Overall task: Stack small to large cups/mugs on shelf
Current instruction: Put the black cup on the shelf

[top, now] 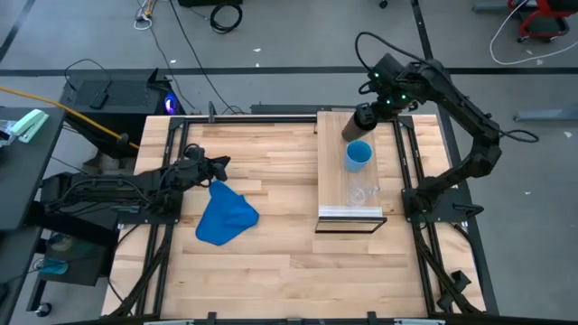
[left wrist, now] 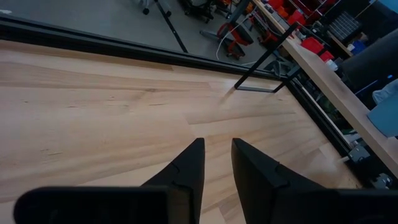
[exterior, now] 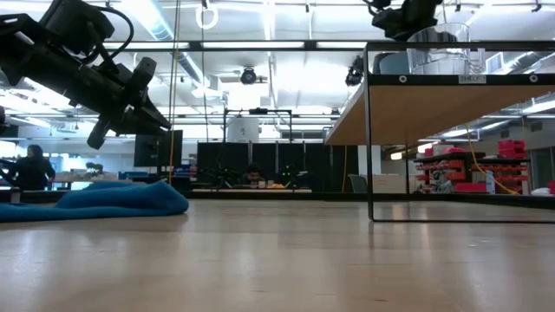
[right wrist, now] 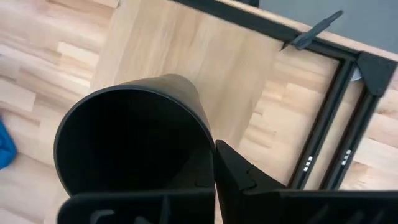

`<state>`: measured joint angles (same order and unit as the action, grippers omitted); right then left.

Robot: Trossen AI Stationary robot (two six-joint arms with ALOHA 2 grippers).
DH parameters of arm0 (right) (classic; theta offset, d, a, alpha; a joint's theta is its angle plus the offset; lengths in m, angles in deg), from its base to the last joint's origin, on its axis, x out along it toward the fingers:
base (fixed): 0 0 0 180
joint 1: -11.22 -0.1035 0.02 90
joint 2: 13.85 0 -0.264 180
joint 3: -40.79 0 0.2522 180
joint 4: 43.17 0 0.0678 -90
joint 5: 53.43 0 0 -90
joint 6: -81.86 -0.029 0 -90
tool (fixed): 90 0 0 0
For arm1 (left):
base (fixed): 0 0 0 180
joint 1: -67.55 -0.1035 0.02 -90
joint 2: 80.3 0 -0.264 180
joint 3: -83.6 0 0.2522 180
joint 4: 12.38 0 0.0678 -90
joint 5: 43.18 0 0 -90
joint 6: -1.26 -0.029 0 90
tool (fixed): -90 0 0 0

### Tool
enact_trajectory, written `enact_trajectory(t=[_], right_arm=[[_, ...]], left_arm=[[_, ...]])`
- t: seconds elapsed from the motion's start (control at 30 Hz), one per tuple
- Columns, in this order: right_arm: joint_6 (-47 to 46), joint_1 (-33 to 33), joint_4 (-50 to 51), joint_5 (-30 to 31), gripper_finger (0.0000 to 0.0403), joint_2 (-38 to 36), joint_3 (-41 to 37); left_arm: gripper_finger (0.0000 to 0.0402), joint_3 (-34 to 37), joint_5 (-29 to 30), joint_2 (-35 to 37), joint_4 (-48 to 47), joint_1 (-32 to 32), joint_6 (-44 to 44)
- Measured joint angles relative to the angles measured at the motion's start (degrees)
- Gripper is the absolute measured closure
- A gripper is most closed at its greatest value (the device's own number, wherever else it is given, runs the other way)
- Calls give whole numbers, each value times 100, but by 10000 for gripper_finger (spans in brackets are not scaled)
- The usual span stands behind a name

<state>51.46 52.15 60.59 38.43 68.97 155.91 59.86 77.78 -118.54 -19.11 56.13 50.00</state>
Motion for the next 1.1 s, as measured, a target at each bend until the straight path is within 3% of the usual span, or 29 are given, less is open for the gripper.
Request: enact_trajectory(t=[1.1], right_arm=[[-69, 20, 2, -21, 402, 239, 7]], left_arm=[[309, 0, 2, 0, 1, -2, -1]])
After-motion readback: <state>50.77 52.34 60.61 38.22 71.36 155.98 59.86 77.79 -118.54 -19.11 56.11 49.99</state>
